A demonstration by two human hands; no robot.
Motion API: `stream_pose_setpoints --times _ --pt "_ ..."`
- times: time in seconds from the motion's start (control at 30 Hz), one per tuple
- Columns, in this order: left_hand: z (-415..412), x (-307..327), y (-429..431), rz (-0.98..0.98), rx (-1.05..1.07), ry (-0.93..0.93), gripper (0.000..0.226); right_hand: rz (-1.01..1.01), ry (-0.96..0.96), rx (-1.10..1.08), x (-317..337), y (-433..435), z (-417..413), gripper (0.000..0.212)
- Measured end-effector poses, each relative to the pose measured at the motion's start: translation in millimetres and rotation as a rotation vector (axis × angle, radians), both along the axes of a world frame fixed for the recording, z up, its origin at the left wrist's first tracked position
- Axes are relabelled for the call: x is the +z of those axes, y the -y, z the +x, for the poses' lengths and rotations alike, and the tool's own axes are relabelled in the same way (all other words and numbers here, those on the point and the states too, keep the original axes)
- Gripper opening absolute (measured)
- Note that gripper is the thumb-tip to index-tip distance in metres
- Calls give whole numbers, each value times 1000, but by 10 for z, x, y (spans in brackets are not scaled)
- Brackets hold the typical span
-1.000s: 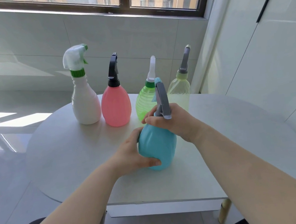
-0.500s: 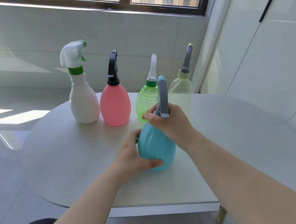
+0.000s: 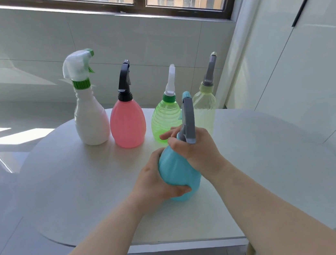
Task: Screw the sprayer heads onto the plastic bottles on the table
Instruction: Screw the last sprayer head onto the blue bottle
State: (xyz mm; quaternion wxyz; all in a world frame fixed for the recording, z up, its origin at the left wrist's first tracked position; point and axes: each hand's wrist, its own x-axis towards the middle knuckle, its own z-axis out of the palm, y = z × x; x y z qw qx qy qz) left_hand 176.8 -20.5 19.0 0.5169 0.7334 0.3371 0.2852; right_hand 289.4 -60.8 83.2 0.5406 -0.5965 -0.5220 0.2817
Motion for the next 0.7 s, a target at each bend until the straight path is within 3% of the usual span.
stream_pose_setpoints --times 0.27,0.37,0.47,0.53,0.63,0.7 --pt "49 -89 78 11 64 41 77 53 113 -373 3 44 -201 31" --pt "45 -82 141 4 37 52 83 45 79 -315 -15 145 -200 29" --pt "-41 -70 132 98 -32 -49 103 16 68 -221 32 232 -103 19" --pt "-106 -69 98 184 -18 -130 96 -7 64 -196 122 263 26 13" --pt "-124 -106 54 331 66 -314 67 -18 27 -272 320 283 309 7" --pt "-82 -146 47 416 88 -492 57 -15 3 -372 417 282 532 14"
